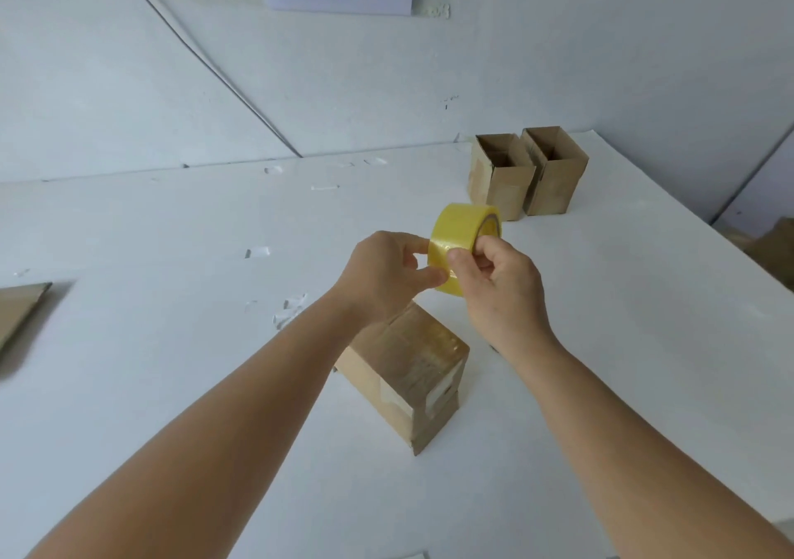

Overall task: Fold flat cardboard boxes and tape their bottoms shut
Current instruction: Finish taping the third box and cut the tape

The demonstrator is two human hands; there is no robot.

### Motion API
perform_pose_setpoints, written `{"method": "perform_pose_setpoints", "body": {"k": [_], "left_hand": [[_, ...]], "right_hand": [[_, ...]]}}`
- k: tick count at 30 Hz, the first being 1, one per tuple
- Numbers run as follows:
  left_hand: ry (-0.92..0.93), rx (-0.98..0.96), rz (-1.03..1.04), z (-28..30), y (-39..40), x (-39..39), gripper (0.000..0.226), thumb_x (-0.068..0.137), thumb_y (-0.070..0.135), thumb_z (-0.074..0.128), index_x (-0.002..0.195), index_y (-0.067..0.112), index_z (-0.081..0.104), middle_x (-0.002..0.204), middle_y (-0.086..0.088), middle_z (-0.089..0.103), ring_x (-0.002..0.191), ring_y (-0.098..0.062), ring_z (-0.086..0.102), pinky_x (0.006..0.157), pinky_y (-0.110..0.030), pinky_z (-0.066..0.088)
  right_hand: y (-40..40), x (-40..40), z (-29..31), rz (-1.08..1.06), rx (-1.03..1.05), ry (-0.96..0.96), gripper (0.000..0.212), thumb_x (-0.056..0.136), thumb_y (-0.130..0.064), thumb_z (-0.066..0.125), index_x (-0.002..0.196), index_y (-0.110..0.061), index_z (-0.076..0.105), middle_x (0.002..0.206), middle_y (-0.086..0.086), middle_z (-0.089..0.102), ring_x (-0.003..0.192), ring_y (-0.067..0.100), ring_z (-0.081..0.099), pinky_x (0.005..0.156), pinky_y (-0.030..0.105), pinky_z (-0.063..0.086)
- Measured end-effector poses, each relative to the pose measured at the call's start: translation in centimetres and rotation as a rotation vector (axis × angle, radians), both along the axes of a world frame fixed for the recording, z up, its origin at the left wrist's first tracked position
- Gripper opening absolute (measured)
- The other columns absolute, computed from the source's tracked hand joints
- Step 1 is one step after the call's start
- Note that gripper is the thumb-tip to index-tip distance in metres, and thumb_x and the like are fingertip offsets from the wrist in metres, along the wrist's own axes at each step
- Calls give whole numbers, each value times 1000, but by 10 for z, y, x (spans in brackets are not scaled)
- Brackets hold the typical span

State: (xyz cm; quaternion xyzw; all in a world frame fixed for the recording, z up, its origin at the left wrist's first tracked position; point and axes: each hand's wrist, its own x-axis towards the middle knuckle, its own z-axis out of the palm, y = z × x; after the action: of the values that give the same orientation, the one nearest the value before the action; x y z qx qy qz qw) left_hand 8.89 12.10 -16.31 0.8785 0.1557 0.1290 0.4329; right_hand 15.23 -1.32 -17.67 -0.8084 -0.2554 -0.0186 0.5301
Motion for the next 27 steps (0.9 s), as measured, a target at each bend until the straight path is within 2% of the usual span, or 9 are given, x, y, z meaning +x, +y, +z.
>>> {"method": "perform_pose_setpoints", "body": {"k": [4, 9, 12, 14, 17, 19, 23, 25, 27], "left_hand": [[43, 85, 53, -8, -2, 1, 24, 79, 46, 71, 94, 27, 74, 56, 14, 51, 51, -1, 48, 49, -12, 33], [165, 203, 17, -17, -6, -9, 49, 72, 50, 75, 114, 29, 59, 83, 14, 50, 77, -8, 55, 70, -24, 41], [163, 354, -32, -28, -12, -25, 42, 76, 44, 71, 114, 30, 60, 95, 11, 49, 100, -12, 48, 79, -23, 34], [128, 417, -71, -34, -14, -35, 35, 80, 45, 66, 112, 30, 63, 103, 11, 49, 107, -12, 42, 84, -22, 31], [104, 410, -125, -41, -14, -47, 43, 83, 50, 62, 122, 33, 61, 117, 15, 48, 116, -6, 36, 101, -24, 21], [139, 451, -142, -45, -15, -55, 53, 84, 60, 55, 132, 38, 52, 130, 19, 42, 127, -2, 25, 107, -27, 8], [269, 462, -187, -51, -15, -66, 78, 75, 78, 33, 144, 43, 32, 151, 22, 21, 145, -7, -2, 114, -46, -3], [273, 451, -187, -53, -16, -68, 84, 71, 82, 29, 146, 43, 27, 157, 19, 13, 146, -10, -6, 114, -48, -5], [254, 435, -180, -56, -16, -68, 89, 70, 83, 31, 148, 40, 24, 159, 14, 9, 147, -10, -6, 115, -48, -7]], "right_hand": [[-5, 5, -3, -17, -41, -14, 32, 90, -30, 55, 70, -5, 53, 56, -6, 48, 54, 8, 42, 48, 22, 31], [-13, 19, -20, -43, -199, -125, 32, 90, -24, 52, 63, -14, 39, 63, -2, 41, 60, 16, 40, 48, 26, 27], [-27, 41, -43, -86, -494, -221, 12, 91, -20, 49, 85, -11, 55, 94, 10, 51, 89, 30, 48, 64, 29, 31], [-42, 54, -64, -126, -761, -237, 17, 91, -20, 46, 98, -13, 60, 109, 12, 54, 106, 33, 48, 75, 34, 35], [-62, 65, -95, -114, -1118, -227, 25, 91, -21, 42, 102, -21, 63, 114, 8, 56, 110, 29, 50, 88, 34, 34], [-72, 65, -110, -87, -1173, -153, 26, 90, -22, 42, 104, -28, 63, 115, 5, 56, 111, 26, 51, 88, 32, 31], [-72, 58, -107, -79, -1028, -140, 19, 93, -33, 42, 89, -21, 57, 110, 8, 58, 109, 30, 53, 85, 34, 35], [-58, 43, -89, 54, -647, 54, 37, 93, -44, 44, 116, -18, 57, 123, 3, 56, 119, 23, 50, 90, 32, 37], [-39, 11, -67, 308, -319, 289, 57, 89, -55, 46, 138, -27, 41, 132, -14, 47, 122, 3, 45, 96, 25, 33]]}}
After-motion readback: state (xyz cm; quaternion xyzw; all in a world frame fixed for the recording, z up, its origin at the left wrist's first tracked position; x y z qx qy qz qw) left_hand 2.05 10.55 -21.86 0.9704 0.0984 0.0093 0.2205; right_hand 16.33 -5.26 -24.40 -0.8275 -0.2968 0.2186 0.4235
